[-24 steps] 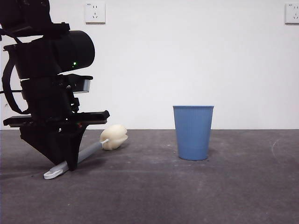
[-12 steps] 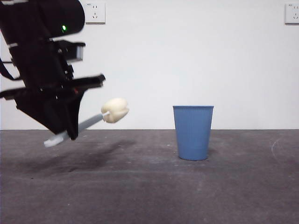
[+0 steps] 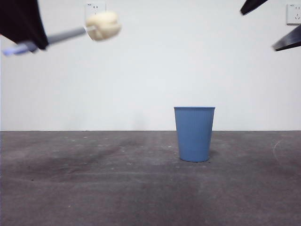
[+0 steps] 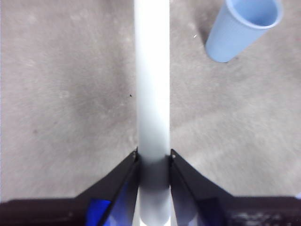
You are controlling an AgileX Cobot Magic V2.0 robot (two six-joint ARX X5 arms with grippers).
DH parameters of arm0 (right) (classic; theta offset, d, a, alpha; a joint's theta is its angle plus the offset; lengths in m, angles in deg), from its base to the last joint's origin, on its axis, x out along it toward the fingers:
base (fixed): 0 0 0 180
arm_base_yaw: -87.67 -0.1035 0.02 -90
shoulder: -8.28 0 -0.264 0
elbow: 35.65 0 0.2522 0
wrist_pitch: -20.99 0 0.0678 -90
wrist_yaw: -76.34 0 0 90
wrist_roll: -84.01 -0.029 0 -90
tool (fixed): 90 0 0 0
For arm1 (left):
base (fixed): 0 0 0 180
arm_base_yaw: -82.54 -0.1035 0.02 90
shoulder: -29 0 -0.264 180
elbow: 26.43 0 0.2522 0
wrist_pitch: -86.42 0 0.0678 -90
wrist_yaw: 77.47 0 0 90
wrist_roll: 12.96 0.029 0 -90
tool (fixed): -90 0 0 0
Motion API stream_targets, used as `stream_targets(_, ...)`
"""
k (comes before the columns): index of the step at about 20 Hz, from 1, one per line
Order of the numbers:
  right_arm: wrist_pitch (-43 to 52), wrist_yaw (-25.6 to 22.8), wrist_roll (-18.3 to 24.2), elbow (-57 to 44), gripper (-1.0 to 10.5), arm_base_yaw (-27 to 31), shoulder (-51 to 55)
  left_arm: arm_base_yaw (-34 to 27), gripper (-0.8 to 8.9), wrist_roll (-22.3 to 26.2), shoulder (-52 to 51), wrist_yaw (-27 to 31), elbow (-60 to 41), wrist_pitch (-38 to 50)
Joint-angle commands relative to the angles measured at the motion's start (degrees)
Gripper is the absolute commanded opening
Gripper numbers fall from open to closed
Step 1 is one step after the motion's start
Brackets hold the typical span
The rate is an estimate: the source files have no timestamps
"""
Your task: Pick up the cup brush,pick up the cup,insert the brush into the cup,clean the cup,put the cup brush back,put the cup back to the fixed position on the table
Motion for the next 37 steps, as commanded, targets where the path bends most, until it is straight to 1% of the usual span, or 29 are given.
stream_targets(1, 8.02, -1.05, -2.32, -6.29, 5.9, -1.44, -0.77, 0.11, -0.09, 1.46, -3.74, -0.02, -0.5, -3.13)
stream_targets(5, 22.75, -6.82, -2.95, -15.87, 5.9, -3.76, -3.26, 0.11, -0.09, 2.23, -7.41, 0.04, -0.5, -6.95)
stream_targets(7, 28.98, -7.89, -3.04, -18.14, 5.9, -4.87, -7.04, 0.11, -0.09, 2.27, -8.11, 0.02, -0.5, -7.5)
stream_targets(9, 35.34, -8.0, -3.06, -18.73, 5.9, -6.05, -12.98, 0.11, -0.09, 2.43, -8.24, 0.02, -0.5, -8.02)
stream_targets(16, 60.15, -11.21, -3.67, -18.73, 5.9, -10.01, -36.0, 0.11, -0.09, 2.54, -8.46, -0.02, -0.5, -9.01)
stream_targets(21, 75.23, -15.3, -4.37, -18.73, 5.9, -11.8, -47.34, 0.17, -0.09, 2.95, -8.46, 0.0, -0.5, -10.56)
stream_targets(23, 80.61, -15.47, -4.66, -18.56, 5.9, -11.98, -51.01, 0.17, -0.09, 2.95, -8.46, -0.02, -0.5, -10.62)
stream_targets(26, 84.28, -16.52, -5.49, -16.44, 5.9, -11.98, -55.98, 0.22, -0.09, 2.93, -8.46, 0.0, -0.5, -10.62)
stream_targets(30, 84.63, -16.76, -5.46, -11.72, 5.9, -12.17, -59.56, 0.22, -0.09, 2.91, -8.46, 0.0, -0.5, -11.61)
stream_targets(32, 84.32, -18.08, -5.49, -10.16, 5.8, -12.22, -60.15, 0.22, -0.09, 2.91, -8.46, 0.02, -0.5, -12.07)
stream_targets(37, 84.43, -18.38, -5.09, -9.55, 2.3, -12.24, -60.33, 0.2, -0.09, 2.91, -8.46, 0.04, -0.5, -12.26)
